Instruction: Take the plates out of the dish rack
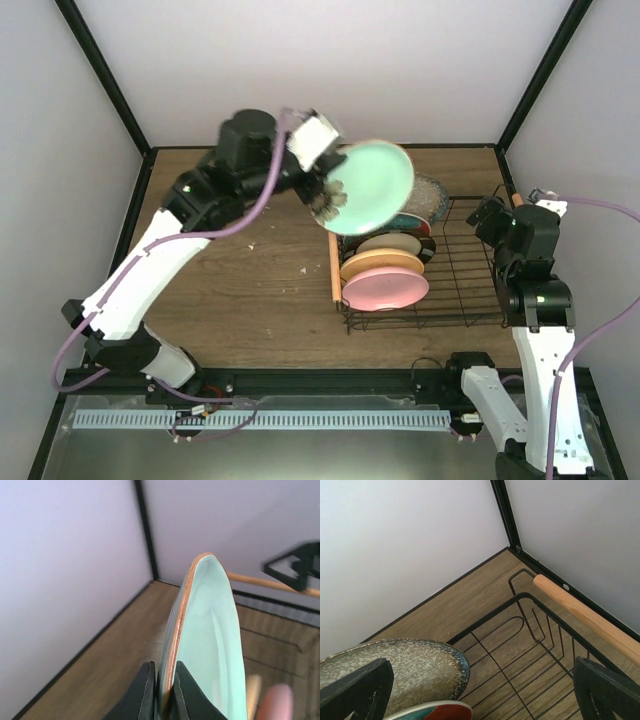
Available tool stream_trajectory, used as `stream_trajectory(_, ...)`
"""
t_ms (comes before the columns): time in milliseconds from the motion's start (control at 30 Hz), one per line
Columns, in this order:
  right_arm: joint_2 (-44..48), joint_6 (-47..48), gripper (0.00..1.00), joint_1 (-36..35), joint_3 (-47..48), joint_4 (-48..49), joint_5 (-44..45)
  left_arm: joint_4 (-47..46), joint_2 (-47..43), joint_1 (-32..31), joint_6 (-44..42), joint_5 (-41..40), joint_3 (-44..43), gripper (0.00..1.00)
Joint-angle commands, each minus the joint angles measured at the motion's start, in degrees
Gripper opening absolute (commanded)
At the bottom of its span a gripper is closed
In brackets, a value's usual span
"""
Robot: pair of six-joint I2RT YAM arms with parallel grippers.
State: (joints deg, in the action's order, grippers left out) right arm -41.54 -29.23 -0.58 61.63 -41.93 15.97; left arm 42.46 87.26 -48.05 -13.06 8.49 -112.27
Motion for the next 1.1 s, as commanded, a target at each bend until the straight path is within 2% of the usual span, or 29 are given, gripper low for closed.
stream_trajectory(0,-1.6,1.1,1.0,-0.5,0.4,2.0,-0.3,-9.1,-3.5,9.2,6.9,0.4,-4.3,0.04)
stream_trajectory(100,-2.8,1.4,1.0,-0.5,0.9,2.5,-0.6,-9.2,-4.2,17.5,11.4,2.5,-2.4,0.04)
stream_trajectory(300,-5.6,2.1,1.0,-0.5,2.9,3.7,-0.7,-12.8,-4.1,38.6,23.5,10.9,8.3,0.04)
stream_trajectory(433,-7.2,2.1,1.0,-0.5,4.6,3.9,-0.5,-17.1,-1.0,46.7,31.1,15.7,15.8,0.04)
stream_trajectory(633,-9.3,1.8,1.0,-0.5,7.7,2.6,0.4,-26.2,5.8,49.4,36.9,21.6,24.5,0.04)
stream_trajectory(833,-11.2,0.6,1.0,-0.5,11.2,0.0,-0.1,-31.1,14.5,49.5,42.0,26.1,27.8,0.04)
stream_trajectory(1067,-12.5,-0.5,1.0,-0.5,13.9,-2.0,-0.6,-34.1,22.2,49.4,44.9,25.9,28.9,0.04)
